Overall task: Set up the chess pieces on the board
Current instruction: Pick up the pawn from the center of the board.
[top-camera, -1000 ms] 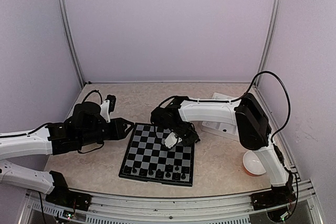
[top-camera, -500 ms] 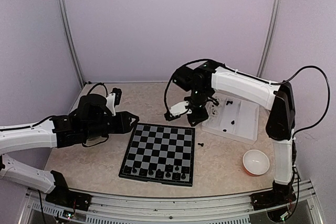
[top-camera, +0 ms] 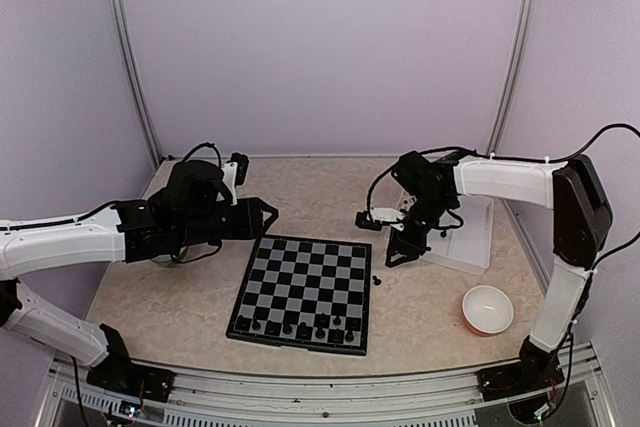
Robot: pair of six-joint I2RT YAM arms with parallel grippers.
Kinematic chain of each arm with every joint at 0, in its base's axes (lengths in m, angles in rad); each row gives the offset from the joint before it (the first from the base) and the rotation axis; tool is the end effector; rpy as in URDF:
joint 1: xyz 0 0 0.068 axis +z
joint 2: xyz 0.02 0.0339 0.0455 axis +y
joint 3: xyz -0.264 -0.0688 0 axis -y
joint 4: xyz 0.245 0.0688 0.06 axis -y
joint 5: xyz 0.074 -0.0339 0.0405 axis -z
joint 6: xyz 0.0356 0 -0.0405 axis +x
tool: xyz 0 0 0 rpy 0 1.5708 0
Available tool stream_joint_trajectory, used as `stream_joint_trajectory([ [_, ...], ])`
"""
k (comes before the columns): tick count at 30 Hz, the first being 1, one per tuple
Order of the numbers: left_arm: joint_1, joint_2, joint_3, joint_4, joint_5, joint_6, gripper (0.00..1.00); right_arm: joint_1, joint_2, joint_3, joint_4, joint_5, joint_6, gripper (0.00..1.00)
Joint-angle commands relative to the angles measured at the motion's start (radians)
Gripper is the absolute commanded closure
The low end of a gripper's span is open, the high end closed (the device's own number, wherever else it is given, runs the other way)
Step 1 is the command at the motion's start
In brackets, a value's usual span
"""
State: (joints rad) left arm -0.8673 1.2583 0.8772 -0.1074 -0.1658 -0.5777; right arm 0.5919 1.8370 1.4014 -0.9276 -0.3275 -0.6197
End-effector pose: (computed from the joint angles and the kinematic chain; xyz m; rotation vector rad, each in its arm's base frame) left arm 0.1888 -0.2135 0.2781 0.2020 2.1223 -0.7135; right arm 0.2916 0.2099 0.2138 -1.6884 2.3501 0.4738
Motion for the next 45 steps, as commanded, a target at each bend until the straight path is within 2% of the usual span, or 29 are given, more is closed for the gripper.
stream_joint_trajectory([
  [1, 0.01, 0.036, 0.066, -0.042, -0.009, 0.015, 0.59, 0.02, -0.068, -0.096, 0.248, -0.082, 0.196, 0.64],
  [5, 0.013, 0.063, 0.085, -0.047, -0.008, 0.019, 0.59, 0.037, -0.039, -0.133, 0.258, -0.066, 0.205, 0.64],
  [23, 0.013, 0.093, 0.085, -0.054, -0.003, -0.001, 0.59, 0.072, 0.131, -0.059, 0.2, -0.07, 0.238, 0.64],
  [39, 0.013, 0.112, 0.085, -0.048, 0.008, 0.001, 0.59, 0.082, 0.124, -0.074, 0.195, 0.06, 0.239, 0.65],
  [45, 0.013, 0.115, 0.079, -0.043, 0.013, 0.0, 0.6, 0.081, 0.119, -0.082, 0.197, 0.058, 0.239, 0.65],
])
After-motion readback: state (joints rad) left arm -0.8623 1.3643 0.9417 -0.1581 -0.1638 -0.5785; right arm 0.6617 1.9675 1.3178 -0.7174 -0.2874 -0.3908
